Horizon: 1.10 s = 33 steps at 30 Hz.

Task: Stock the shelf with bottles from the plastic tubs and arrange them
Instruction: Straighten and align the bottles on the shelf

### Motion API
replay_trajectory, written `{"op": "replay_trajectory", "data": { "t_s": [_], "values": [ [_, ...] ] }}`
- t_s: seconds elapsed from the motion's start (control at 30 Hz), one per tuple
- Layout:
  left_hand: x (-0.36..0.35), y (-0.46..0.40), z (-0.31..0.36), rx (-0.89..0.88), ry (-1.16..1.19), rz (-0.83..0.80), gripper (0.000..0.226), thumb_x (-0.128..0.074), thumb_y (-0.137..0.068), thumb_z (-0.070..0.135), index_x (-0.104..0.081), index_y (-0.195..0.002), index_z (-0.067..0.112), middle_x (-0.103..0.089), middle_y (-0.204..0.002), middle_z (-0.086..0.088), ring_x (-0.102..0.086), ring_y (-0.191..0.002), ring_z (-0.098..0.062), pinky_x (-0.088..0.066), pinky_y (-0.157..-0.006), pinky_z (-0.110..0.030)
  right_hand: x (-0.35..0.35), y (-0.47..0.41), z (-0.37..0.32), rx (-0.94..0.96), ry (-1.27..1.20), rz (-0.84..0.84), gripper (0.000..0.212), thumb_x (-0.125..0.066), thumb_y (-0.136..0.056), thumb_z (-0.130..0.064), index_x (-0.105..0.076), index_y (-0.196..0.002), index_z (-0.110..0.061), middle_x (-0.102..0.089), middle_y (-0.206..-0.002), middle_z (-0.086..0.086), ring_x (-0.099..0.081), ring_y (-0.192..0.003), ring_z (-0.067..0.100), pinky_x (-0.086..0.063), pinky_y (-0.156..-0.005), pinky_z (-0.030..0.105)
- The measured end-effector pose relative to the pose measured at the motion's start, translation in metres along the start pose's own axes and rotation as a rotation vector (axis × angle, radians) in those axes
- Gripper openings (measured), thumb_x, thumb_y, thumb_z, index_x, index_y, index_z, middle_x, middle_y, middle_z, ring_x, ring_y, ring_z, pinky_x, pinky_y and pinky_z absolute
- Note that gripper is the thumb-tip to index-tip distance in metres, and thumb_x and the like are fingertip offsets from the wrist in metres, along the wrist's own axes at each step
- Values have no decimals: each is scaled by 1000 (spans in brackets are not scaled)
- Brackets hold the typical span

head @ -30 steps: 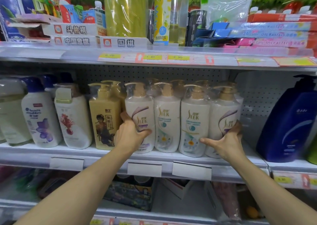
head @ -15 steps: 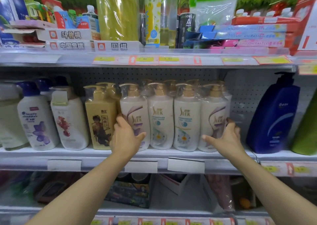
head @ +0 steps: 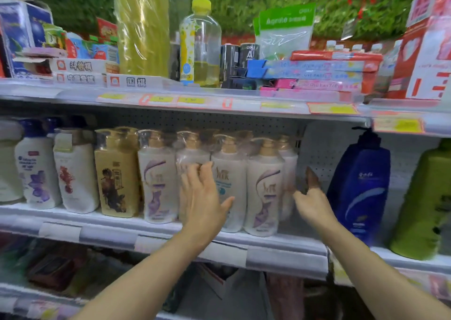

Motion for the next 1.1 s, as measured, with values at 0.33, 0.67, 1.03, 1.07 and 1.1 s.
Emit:
{"op": "replay_trajectory", "data": {
  "t_s": [0.33,0.67,1.03,1.07,1.1],
  "values": [
    [-32,1,59,106,-143,39,78,-64,-84,48,-20,-140,18,-9,-145,-12,-17,-130,-26,-26,-106,-34,0,-53,13,61,-124,-199,69,-55,-94,-23,-15,-149,-27,-40,-146,10,-46,-125,32,-40,-101,45],
    [-26,-6,46,101,-221,-5,78,-64,-84,49,-20,-140,17,-9,-146,-14,-15,-132,-29,-24,-107,-34,-13,-66,16,29,-428,-210,73,-73,-80,-13,-32,-140,-23,-47,-116,-3,-49,-99,17,-41,-81,34],
    [-19,-12,44,99,-241,-25,72,-62,-85,47,-19,-136,19,-6,-146,-14,-13,-134,-29,-24,-109,-36,-11,-81,22,14,-522,-402,50,-77,-75,-17,-57,-120,-23,-67,-115,3,-64,-103,23,-49,-94,49],
    [-20,-11,45,104,-240,-21,72,-63,-85,47,-19,-135,19,-7,-146,-14,-14,-134,-29,-24,-109,-36,-12,-80,21,11,-491,-385,46,-77,-76,-20,-56,-117,-20,-65,-114,0,-63,-101,21,-48,-94,44],
    [-20,-12,46,110,-242,-15,72,-63,-85,46,-19,-135,19,-7,-146,-14,-14,-134,-29,-24,-109,-36,-12,-80,22,-18,-467,-336,48,-77,-77,-20,-52,-118,-19,-61,-115,-1,-59,-100,19,-46,-91,38]
  ]
}}
Point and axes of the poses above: each hand's wrist, its own y-axis away from the middle knuckle, its own x-axis out of the back of the hand, z = x × y, the point moved 2 cm from there along -y, towards the middle knuckle
